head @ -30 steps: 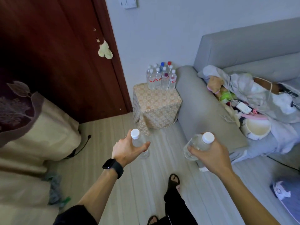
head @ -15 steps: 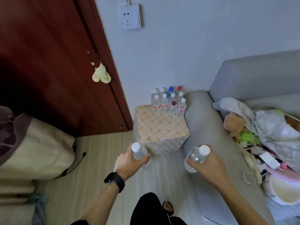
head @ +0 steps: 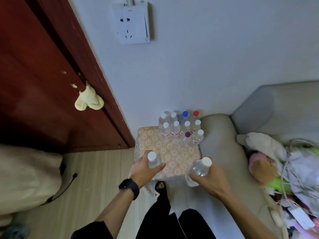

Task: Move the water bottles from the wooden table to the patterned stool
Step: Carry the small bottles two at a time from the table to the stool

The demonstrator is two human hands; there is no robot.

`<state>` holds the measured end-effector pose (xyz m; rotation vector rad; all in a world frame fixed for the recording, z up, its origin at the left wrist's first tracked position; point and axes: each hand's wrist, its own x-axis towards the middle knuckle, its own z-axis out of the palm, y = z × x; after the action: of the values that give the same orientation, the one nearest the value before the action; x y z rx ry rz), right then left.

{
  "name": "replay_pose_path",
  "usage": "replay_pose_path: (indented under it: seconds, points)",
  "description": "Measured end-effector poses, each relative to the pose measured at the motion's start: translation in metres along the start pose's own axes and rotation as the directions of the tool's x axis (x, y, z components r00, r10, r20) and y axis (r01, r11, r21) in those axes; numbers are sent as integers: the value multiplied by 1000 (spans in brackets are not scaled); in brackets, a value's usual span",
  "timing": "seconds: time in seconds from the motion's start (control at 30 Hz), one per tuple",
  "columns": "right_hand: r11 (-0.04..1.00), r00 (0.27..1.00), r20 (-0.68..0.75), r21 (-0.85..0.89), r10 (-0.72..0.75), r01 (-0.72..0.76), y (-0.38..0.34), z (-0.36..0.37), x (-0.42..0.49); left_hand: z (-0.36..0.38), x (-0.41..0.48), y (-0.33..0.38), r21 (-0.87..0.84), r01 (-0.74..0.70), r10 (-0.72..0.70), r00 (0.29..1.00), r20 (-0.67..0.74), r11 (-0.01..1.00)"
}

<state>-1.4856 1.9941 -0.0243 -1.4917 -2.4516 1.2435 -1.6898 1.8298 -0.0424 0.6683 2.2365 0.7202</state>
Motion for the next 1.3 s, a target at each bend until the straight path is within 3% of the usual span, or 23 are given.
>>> replay_pose_path:
  seconds: [0.27, 0.5, 0.83, 0.97, 1.13, 1.3]
  points:
    - [991, 987, 111, 58, 116, -123, -4, 29, 85, 12, 93, 11, 17, 11, -13, 992, 129, 1000]
    - [992, 972, 204, 30, 115, -124, 26, 69, 135, 65, 150, -11, 8, 133, -131, 966, 222, 991]
    - [961, 972, 123, 170, 198, -218, 85, 135, 159, 133, 168, -46, -93, 243, -221, 954, 201, 966]
    - [952, 964, 165, 189, 211, -241, 100, 148, 174, 140, 176, -53, -92, 279, -257, 946, 197, 956]
    - [947, 962, 159, 204, 220, -250, 111, 158, 181, 143, 181, -61, 13, 240, -237, 948, 213, 971]
    - [958, 967, 174, 189, 184, -217, 113, 153, 178, 137, 174, -60, -35, 193, -180, 956, 234, 981]
